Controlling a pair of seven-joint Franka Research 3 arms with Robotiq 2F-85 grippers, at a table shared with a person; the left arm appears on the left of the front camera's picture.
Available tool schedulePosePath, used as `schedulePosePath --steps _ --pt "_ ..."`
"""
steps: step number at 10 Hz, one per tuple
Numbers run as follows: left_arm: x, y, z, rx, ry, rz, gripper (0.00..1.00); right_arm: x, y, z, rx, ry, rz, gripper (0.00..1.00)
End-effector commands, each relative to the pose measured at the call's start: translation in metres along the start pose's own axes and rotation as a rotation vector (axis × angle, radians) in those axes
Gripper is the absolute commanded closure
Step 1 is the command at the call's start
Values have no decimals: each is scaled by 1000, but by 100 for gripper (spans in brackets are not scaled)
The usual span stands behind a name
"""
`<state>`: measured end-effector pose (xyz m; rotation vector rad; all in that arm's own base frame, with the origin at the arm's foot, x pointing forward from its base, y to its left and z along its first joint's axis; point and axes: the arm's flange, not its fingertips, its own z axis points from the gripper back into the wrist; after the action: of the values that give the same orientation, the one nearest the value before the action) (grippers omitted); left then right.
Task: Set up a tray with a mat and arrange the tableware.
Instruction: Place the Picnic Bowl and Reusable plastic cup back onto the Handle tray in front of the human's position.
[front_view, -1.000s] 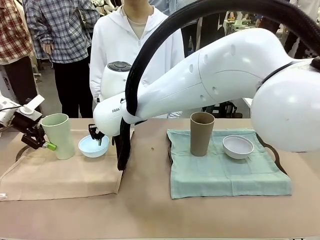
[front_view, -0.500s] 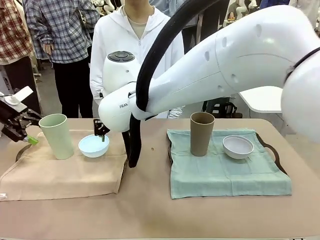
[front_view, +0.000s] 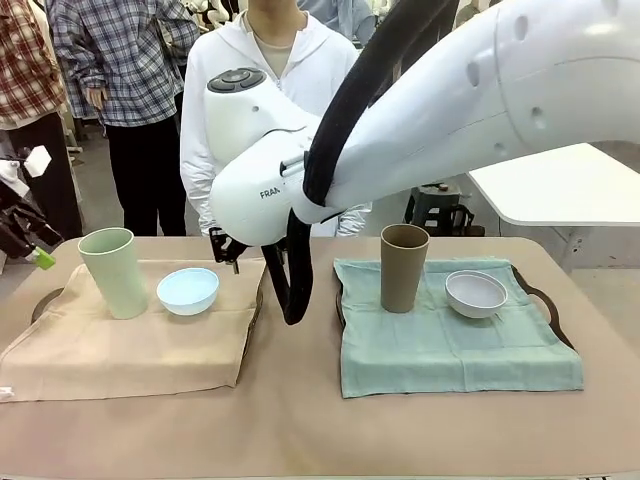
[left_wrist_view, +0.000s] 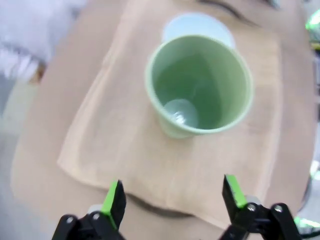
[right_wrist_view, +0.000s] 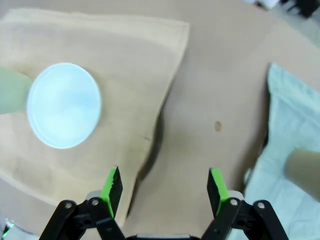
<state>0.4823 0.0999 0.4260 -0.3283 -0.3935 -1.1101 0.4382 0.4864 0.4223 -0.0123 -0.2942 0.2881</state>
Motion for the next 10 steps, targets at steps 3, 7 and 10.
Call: schedulePosePath --steps 3,7,10 --pt "39 -61 16 207 183 256 0 -21 -31 29 -38 -15 -92 13" --pt "79 -108 35 307 298 279 0 -31 -38 58 -94 -43 -119 13" --pt "108 -134 35 339 332 311 0 -24 -36 67 -114 -35 -124 13"
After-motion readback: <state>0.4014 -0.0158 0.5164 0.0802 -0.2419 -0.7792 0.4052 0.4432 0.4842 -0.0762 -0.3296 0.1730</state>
